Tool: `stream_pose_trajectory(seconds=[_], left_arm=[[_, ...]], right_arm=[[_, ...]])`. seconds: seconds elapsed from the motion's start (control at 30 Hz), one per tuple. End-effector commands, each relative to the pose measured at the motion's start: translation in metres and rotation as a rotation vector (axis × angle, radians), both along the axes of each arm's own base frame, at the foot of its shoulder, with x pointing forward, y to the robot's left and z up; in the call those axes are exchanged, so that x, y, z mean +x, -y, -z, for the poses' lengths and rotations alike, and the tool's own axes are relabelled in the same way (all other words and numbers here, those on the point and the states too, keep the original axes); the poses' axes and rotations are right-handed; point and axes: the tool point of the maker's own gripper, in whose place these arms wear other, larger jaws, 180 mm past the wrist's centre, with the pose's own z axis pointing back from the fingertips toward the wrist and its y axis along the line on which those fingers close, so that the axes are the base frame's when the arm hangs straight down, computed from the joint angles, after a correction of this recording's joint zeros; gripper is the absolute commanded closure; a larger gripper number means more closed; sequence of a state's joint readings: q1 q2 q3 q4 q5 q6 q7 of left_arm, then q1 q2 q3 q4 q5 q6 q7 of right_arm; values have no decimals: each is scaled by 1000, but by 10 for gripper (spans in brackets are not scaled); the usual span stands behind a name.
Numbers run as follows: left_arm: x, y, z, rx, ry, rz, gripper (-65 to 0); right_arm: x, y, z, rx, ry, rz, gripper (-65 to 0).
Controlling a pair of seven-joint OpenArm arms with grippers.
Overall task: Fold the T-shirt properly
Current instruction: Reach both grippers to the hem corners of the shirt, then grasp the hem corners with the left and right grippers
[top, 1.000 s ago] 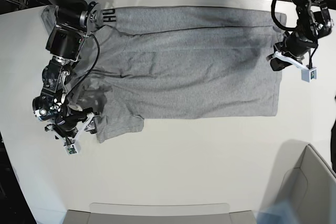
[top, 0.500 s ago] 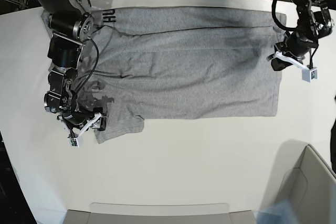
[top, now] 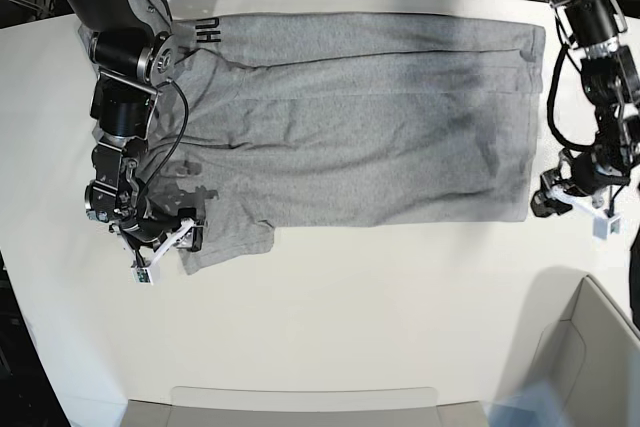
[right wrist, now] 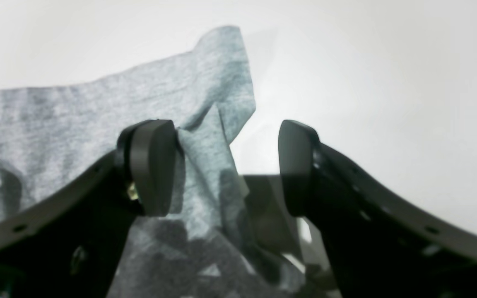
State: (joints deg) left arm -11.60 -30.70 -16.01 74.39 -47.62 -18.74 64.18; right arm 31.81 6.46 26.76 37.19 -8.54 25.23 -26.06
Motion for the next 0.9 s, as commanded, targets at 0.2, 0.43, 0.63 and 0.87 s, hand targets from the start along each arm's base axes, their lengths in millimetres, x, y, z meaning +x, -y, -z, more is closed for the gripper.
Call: stream_pose_trajectory(seconds=[0.2,0.43,0.63,0.87], left_arm=[[20,-15,19,30,11,-13,-292],[20,-15,55,115,-37,-5,-292],[28,-18,72,98,-69,21,-293],[34,-4,79,113,-60,105,-292]], right_arm=[[7,5,-10,-15,9,-1,-385],[8,3,-11,-13,11,-3,-385],[9,1,-11,-10,12,-4,-385],[10,-8,-11,1,13,-13,-384]])
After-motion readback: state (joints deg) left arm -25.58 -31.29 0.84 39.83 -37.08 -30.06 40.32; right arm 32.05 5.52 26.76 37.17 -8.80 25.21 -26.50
